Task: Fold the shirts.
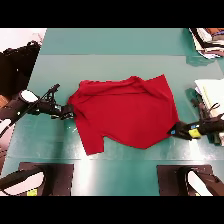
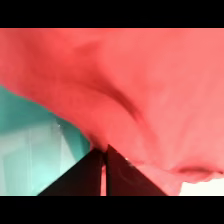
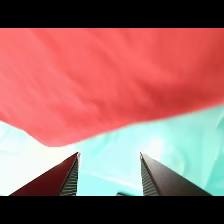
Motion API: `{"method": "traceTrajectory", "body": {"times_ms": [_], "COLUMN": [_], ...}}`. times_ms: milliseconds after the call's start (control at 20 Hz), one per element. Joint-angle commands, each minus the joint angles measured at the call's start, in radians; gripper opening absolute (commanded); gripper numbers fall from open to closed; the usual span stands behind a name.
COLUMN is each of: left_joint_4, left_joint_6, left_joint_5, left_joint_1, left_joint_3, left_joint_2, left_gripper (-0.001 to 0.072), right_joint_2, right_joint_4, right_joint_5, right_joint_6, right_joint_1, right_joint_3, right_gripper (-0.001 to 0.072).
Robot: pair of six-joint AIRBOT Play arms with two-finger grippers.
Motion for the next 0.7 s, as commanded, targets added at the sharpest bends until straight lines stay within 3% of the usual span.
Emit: {"method": "traceTrajectory", "body": {"times_ms": [0, 400, 450, 500, 600, 650], "left_joint_4": [-0.010, -0.010, -0.010, -0.010, -0.010, -0.010], "left_joint_6": [0.009, 0.009, 0.009, 0.009, 0.009, 0.009], "left_joint_5": [-0.008, -0.012, -0.013, -0.016, -0.017, -0.018], "left_joint_1": [0.001, 0.001, 0.001, 0.001, 0.001, 0.001], "left_joint_3": [0.035, 0.039, 0.039, 0.039, 0.040, 0.040], "left_joint_2": [0.001, 0.001, 0.001, 0.001, 0.001, 0.002], "left_gripper": [0.0027, 0.0028, 0.0028, 0.0028, 0.0027, 0.0027], "right_joint_2": [0.003, -0.154, -0.179, -0.203, -0.237, -0.245], "right_joint_4": [0.005, 0.056, 0.056, 0.053, 0.051, 0.045], "right_joint_5": [-0.078, -0.269, -0.281, -0.285, -0.280, -0.277], "right_joint_6": [0.050, 0.082, 0.082, 0.080, 0.066, 0.058], "right_joint_1": [0.051, 0.209, 0.229, 0.250, 0.285, 0.301], "right_joint_3": [-0.123, -0.078, -0.052, -0.023, 0.026, 0.048], "right_gripper": [0.0449, 0.0444, 0.0416, 0.0297, 0.0142, 0.0030]}}
